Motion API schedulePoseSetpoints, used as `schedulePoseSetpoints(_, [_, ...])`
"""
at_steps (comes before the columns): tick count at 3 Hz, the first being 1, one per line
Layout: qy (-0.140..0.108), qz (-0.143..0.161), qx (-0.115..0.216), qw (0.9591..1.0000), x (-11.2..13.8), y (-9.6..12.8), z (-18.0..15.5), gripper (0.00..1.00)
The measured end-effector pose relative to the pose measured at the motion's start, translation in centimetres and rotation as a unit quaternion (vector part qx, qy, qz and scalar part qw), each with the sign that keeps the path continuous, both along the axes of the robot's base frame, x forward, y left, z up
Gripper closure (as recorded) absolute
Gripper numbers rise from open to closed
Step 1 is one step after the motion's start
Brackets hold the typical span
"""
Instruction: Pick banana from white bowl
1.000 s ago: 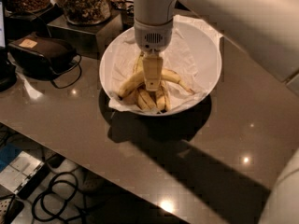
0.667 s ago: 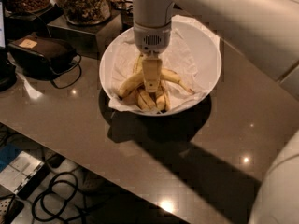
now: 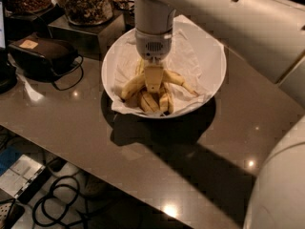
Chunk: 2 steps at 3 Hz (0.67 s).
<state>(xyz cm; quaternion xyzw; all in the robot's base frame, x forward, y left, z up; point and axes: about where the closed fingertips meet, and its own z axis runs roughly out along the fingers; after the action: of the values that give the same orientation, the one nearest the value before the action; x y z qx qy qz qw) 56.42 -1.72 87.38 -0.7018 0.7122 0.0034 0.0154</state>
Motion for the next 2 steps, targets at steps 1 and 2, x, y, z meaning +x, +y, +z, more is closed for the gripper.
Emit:
schedulePoseSetpoints(1, [0.0,0.008,0.002,1.0,-0.22,0.17,-0.2,0.8])
schedulePoseSetpoints(2, [0.001,0.016,0.004,0.9999,-0.53,0.23,-0.21,0.99])
